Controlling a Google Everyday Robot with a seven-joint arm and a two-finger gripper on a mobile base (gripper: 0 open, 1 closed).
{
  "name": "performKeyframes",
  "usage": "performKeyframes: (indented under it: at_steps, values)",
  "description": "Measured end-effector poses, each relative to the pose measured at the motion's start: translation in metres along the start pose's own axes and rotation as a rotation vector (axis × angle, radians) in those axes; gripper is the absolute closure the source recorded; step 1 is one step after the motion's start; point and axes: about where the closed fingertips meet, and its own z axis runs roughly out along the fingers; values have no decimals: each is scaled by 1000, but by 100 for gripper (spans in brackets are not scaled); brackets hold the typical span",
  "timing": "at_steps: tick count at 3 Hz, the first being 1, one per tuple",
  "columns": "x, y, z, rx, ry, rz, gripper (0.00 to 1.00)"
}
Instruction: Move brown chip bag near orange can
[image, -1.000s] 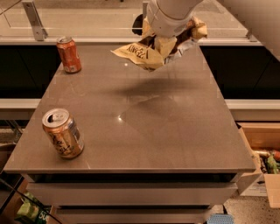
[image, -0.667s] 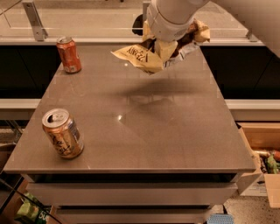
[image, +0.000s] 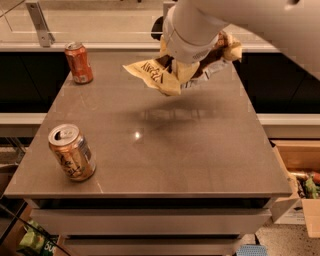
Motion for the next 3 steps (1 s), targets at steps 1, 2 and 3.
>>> performKeyframes:
  at_steps: [1, 2, 3]
  values:
    - [-13, 10, -8, 11, 33, 27, 100]
    - [-28, 25, -13, 24, 60, 67, 100]
    - [-41, 43, -15, 46, 72, 121, 100]
